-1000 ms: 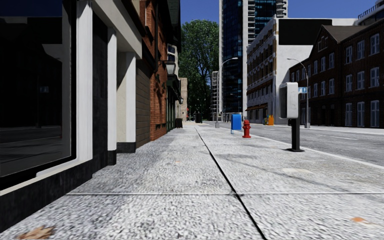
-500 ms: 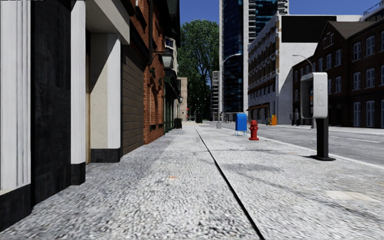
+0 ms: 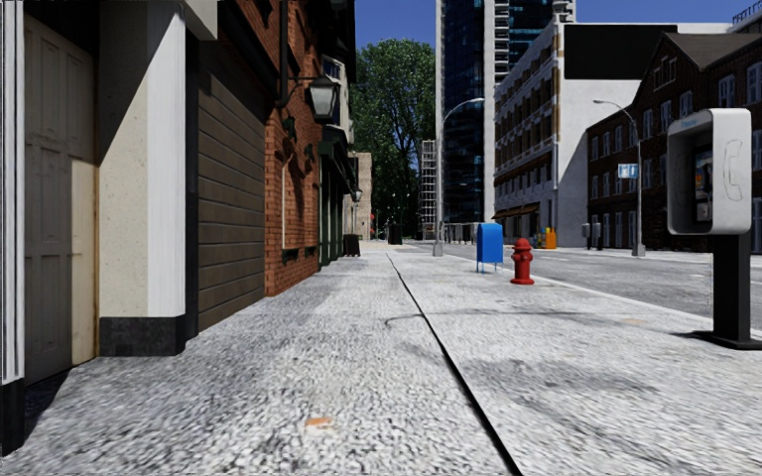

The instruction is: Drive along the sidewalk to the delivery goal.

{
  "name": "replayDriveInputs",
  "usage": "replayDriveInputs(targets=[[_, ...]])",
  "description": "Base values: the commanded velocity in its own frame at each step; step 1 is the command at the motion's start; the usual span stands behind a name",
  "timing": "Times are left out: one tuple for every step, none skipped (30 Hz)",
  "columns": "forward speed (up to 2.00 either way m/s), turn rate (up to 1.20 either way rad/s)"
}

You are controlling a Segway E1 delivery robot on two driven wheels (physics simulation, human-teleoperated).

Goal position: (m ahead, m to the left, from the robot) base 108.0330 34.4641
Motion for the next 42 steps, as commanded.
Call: replayDriveInputs(targets=[[2.00,0.00],[2.00,0.00],[2.00,0.00],[2.00,0.00],[2.00,0.00],[2.00,0.00],[2.00,0.00],[2.00,0.00],[2.00,0.00],[2.00,0.00],[2.00,0.00],[2.00,0.00],[2.00,0.00],[2.00,0.00],[2.00,0.00],[2.00,0.00],[2.00,0.00],[2.00,0.00],[2.00,0.00],[2.00,0.00],[2.00,0.00],[2.00,0.00],[2.00,0.00],[2.00,0.00],[2.00,-0.06],[2.00,-0.12],[2.00,-0.12],[2.00,-0.14],[2.00,-0.14],[2.00,-0.15],[2.00,-0.15],[2.00,-0.15],[2.00,-0.15],[2.00,-0.15],[2.00,-0.15],[2.00,-0.15],[2.00,-0.15],[2.00,-0.15],[2.00,-0.15],[2.00,-0.15],[2.00,-0.15],[2.00,-0.16]])
